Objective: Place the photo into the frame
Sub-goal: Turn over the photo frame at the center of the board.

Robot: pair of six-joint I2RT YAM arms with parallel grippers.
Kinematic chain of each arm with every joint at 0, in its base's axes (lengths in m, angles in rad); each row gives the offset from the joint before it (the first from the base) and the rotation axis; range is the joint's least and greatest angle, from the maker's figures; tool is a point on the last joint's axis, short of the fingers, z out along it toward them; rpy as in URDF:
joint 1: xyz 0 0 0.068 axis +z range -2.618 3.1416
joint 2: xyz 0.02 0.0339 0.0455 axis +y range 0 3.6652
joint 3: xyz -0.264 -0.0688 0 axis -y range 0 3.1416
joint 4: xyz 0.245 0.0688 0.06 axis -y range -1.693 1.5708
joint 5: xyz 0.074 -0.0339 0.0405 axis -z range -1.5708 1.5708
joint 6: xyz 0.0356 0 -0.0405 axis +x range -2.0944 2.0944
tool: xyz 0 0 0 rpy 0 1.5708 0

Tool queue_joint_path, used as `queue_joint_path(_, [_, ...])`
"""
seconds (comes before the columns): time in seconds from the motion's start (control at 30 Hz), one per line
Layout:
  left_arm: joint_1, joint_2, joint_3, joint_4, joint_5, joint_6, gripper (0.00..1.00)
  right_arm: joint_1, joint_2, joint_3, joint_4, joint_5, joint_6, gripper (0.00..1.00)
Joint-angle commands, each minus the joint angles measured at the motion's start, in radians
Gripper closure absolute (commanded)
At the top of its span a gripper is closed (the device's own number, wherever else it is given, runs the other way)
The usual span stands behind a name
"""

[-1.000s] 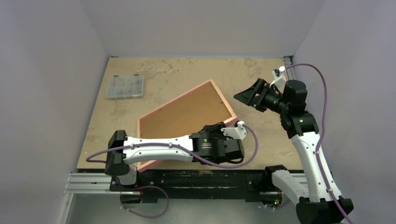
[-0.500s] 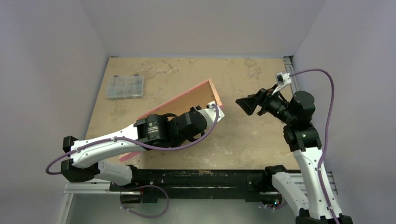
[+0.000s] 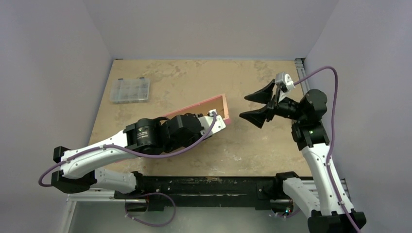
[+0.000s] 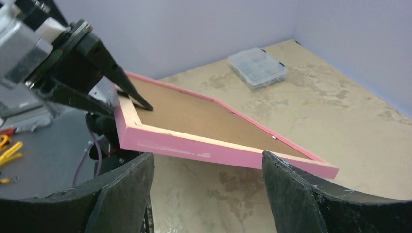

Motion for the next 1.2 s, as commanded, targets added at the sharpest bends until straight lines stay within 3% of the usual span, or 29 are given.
queue_joint_path(0.0, [0.014,-0.052,0.005,0.095,0.200,-0.140,1.00,-0.003,-0.029,0.031,-0.006,-0.182,-0.203,0.18])
queue_joint_path(0.17, [0.022,-0.053,0.005,0.082,0.264,-0.140,1.00,0.005,-0.070,-0.003,0.018,-0.259,-0.310,0.12])
queue_joint_path(0.5, [0.035,-0.057,0.001,0.095,0.358,-0.137,1.00,0.078,-0.130,-0.026,-0.201,-0.334,-0.647,0.08])
queue_joint_path(0.77, [0.042,-0.054,0.001,0.105,0.377,-0.139,1.00,0.215,-0.099,-0.092,-0.189,-0.249,-0.661,0.10])
queue_joint_path(1.03, [0.046,-0.052,-0.008,0.113,0.383,-0.149,1.00,0.368,-0.047,-0.223,0.094,-0.115,-0.497,0.13])
queue_joint_path(1.17, [0.047,-0.053,-0.012,0.113,0.383,-0.154,1.00,0.427,0.010,-0.240,0.179,-0.074,-0.462,0.20])
